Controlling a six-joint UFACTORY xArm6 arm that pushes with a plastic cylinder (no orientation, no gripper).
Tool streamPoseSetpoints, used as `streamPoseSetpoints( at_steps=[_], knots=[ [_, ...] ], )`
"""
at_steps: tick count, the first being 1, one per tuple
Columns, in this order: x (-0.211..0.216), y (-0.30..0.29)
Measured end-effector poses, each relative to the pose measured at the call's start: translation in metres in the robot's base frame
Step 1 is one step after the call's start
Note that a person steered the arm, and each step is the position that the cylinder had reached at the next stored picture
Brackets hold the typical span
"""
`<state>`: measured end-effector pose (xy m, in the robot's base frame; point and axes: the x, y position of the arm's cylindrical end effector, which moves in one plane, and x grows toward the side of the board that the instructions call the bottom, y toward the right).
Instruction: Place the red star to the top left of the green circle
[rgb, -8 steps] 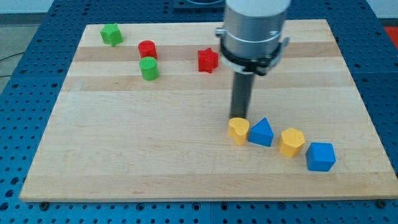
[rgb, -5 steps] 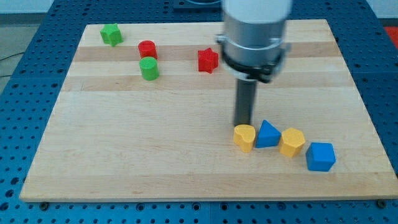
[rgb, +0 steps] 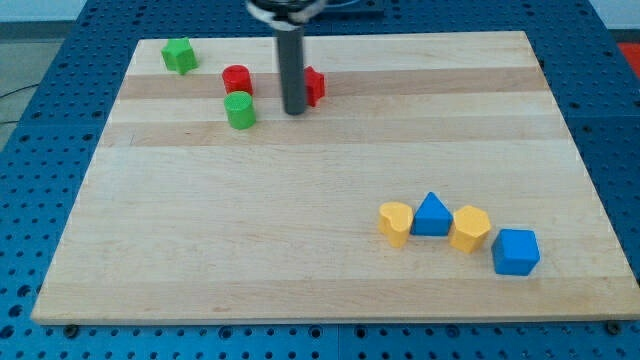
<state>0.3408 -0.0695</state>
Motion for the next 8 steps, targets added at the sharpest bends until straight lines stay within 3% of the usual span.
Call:
streamPoseSetpoints(
  at_steps=[2, 3, 4, 5, 6, 7, 8],
  knots=[
    [-0.063, 0.038],
    [-0.035, 0.039],
    [-0.049, 0.090],
    [-0.091, 0.134],
    [-0.101, 0.054],
    [-0.068, -0.051],
    [-0.054, -0.072]
  ],
)
